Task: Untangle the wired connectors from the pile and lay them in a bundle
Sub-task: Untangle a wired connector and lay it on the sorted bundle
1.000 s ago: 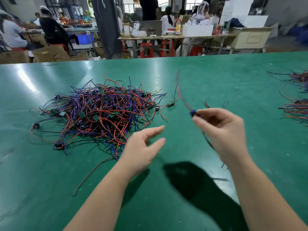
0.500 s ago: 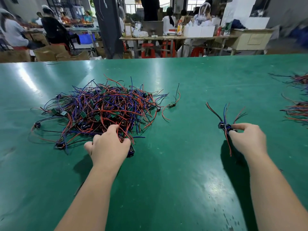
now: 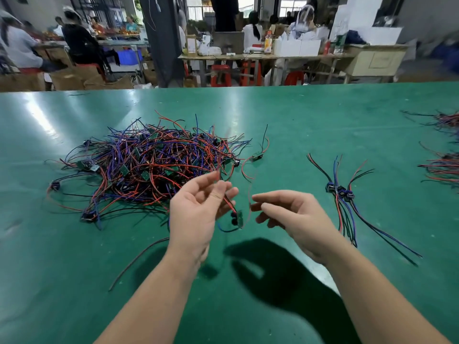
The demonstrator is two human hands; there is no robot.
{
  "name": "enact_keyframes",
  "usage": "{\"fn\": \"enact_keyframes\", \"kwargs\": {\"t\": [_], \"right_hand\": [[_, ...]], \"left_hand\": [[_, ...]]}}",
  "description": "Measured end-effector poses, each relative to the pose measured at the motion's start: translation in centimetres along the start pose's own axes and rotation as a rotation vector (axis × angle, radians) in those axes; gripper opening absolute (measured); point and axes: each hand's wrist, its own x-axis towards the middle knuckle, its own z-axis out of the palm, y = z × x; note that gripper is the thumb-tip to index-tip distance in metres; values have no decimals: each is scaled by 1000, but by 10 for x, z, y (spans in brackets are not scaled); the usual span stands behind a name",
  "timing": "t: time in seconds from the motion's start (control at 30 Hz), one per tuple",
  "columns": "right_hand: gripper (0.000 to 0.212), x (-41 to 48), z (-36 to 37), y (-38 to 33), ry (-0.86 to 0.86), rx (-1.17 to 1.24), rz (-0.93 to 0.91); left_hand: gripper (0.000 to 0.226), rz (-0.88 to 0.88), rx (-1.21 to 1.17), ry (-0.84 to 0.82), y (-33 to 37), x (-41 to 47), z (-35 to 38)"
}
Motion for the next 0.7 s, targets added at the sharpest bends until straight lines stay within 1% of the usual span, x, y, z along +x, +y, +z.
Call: {"fn": "enact_keyframes", "kwargs": {"t": [0.03, 0.1, 0.13, 0.2, 0.23, 0.27, 0.3, 0.37, 0.43, 0.5, 0.57, 0.63, 0.7], "right_hand": [[23, -1, 2, 0, -43, 32, -5], [21, -1, 5, 2, -35, -6, -39], [21, -1, 6, 4, 15, -96, -86], [29, 1, 10, 7, 191, -329, -202], [30, 1, 11, 7, 274, -385, -245], [27, 2, 12, 8, 311, -378, -274], [21, 1, 13, 9, 302, -336, -293], [7, -1, 15, 9, 181, -266, -276], [18, -4, 18, 11, 68, -348, -248], [24, -3, 20, 13, 33, -443, -245], [22, -2, 22, 13, 46, -379, -203], [24, -1, 24, 10, 57, -138, -122], [25, 0, 22, 7, 83, 135, -32]], "left_hand": [[12, -11, -1, -14, -2, -2, 1], [11, -20, -14, -30, -6, -4, 3], [10, -20, -15, -36, -7, -5, 3], [9, -10, -6, -39, -9, -6, 4], [9, -3, -1, -34, -11, -6, 4], [9, 5, 4, -26, -11, -6, 4], [10, 13, 10, -19, -12, -6, 4], [11, 32, 23, -11, -13, -6, 4], [14, 47, 52, -12, -14, -7, 4], [15, 51, 72, -23, -15, -8, 3], [15, 53, 75, -48, -15, -8, 4], [18, 69, 81, -88, -15, -8, 5], [23, 78, 153, -95, -15, -6, 4]]}}
